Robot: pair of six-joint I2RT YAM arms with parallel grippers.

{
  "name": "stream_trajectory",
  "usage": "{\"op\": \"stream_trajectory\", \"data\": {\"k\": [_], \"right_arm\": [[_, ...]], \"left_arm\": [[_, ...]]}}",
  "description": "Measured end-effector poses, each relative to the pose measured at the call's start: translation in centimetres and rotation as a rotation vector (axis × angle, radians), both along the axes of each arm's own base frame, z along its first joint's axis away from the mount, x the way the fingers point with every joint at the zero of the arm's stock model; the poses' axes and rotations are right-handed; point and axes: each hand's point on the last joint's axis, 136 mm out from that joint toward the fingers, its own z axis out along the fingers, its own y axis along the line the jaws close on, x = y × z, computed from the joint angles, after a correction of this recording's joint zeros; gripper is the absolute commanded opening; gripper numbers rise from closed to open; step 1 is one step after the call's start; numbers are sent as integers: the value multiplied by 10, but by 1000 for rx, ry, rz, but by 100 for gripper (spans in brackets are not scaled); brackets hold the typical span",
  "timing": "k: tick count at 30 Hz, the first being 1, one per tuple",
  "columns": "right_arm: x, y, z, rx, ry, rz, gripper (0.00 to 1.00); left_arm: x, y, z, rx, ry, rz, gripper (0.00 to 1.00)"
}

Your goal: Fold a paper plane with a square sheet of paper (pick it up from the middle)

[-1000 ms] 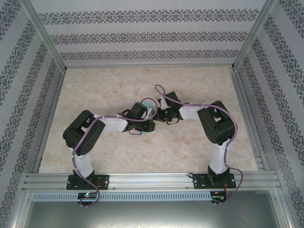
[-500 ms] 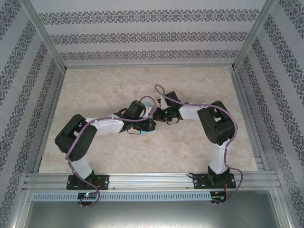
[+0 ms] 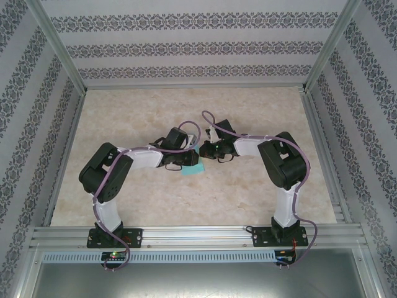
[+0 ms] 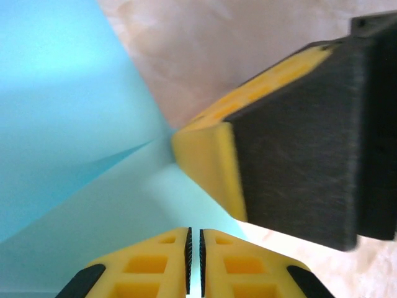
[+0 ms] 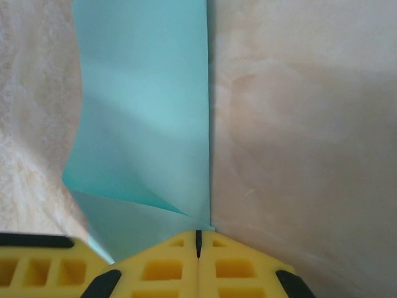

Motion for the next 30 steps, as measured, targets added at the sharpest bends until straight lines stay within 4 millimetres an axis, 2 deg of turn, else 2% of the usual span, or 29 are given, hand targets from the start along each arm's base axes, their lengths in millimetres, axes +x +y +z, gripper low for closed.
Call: {"op": "stream_trajectory", "data": {"k": [8,11,14,19,25,30], "right_arm": [[0,0,0,-2,-1,3,6],[0,0,0,-3,1,3,6],[0,0,0,-4,3,3,6],[0,0,1,-7,5,4,6],[1,0,1,-8,0,4,14],[1,-2,4,-14,-18,-5,16]], "left_arm": [[22,11,4,-10,-24,48,16],[29,14,-1,-7,-19,62,16],[31,17,-11,1,-4,67,16],[33,18,-10,5,-15,62,16],[33,18,-11,8,-20,56,16],[32,19,-13,1,-44,48,16]]}}
